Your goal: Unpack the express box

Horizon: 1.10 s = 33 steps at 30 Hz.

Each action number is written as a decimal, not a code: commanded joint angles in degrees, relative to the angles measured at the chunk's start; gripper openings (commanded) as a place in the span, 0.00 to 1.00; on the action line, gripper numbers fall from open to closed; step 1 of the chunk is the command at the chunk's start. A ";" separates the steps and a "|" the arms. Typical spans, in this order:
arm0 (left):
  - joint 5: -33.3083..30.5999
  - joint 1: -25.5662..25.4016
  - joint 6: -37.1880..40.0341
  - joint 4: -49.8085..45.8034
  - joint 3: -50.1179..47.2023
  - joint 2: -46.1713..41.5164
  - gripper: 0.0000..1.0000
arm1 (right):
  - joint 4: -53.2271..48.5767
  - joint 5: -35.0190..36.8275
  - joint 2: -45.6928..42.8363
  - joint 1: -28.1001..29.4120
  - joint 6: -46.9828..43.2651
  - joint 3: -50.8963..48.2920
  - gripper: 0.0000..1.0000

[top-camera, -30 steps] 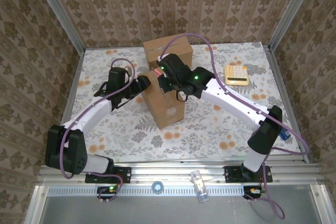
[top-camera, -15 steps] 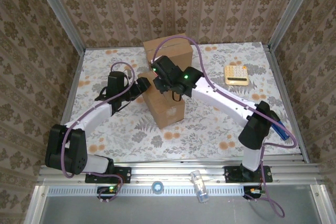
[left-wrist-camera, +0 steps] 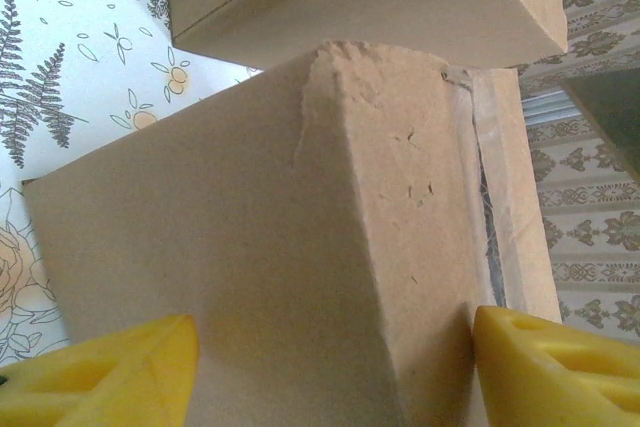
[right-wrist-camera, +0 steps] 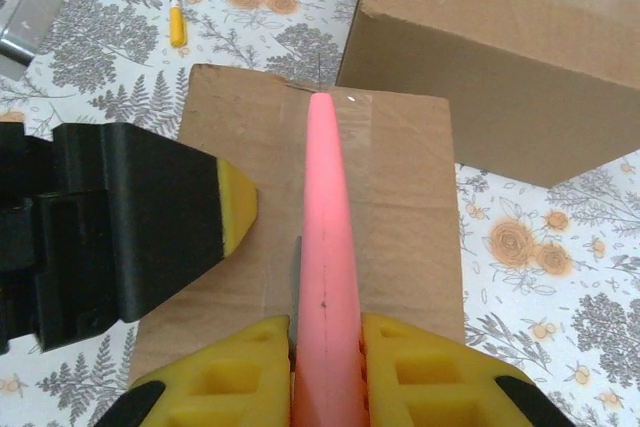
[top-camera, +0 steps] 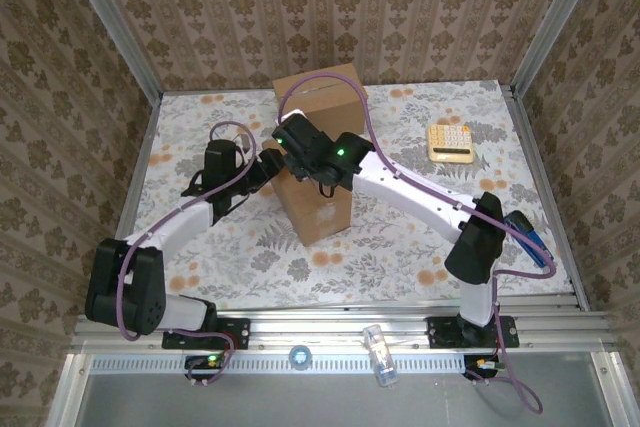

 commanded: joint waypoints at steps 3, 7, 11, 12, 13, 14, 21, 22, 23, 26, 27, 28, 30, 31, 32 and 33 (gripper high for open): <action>0.22 0.23 -0.37 -2.62 -1.78 -0.65 0.71 | -1.21 3.11 1.92 0.23 -0.20 2.49 0.00; 0.31 0.22 -0.37 -2.56 -1.78 -0.71 0.71 | -1.34 2.76 2.60 0.22 -0.12 2.94 0.00; 0.38 0.22 -0.46 -2.58 -1.78 -0.65 0.71 | -1.40 2.70 2.95 0.30 -0.12 3.18 0.00; 0.40 0.23 -0.46 -2.54 -1.81 -0.65 0.71 | -1.37 2.71 3.00 0.30 -0.12 3.26 0.00; 0.39 0.22 -0.46 -2.47 -1.80 -0.65 0.71 | -1.37 2.70 3.05 0.30 -0.12 3.29 0.00; 0.40 0.22 -0.46 -2.43 -1.92 -0.64 0.71 | -1.43 2.67 3.21 0.22 -0.12 3.38 0.00; 0.48 0.22 -0.63 -2.27 -2.00 -0.65 0.71 | -1.87 2.64 3.66 0.26 0.05 3.53 0.00; 0.48 0.22 -0.62 -2.20 -2.09 -0.65 0.71 | -1.92 2.68 3.72 0.24 0.05 3.51 0.00; 0.48 0.22 -0.61 -2.23 -2.05 -0.65 0.71 | -2.04 2.68 3.72 0.22 0.19 3.51 0.00; 0.48 0.25 -0.63 -2.14 -2.14 -0.65 0.71 | -2.55 2.62 3.92 0.29 0.49 3.42 0.00; 0.48 0.22 -0.63 -2.13 -2.18 -0.65 0.71 | -2.85 2.65 3.97 0.25 0.66 3.47 0.00; 0.48 0.22 -0.65 -2.13 -2.14 -0.65 0.71 | -3.00 2.63 4.01 0.29 0.82 3.48 0.00; 0.49 0.23 -0.72 -2.05 -2.28 -0.65 0.71 | -3.33 2.70 4.10 0.23 1.09 3.28 0.00; 0.48 0.22 -0.72 -2.05 -2.34 -0.65 0.71 | -3.50 2.59 4.07 0.28 1.28 3.12 0.00; 0.55 0.22 -0.75 -1.97 -2.33 -0.65 0.71 | -3.53 2.47 3.99 0.22 1.42 3.03 0.00; 0.57 0.22 -0.72 -1.96 -2.32 -0.65 0.70 | -3.70 2.35 4.01 0.23 1.55 2.90 0.00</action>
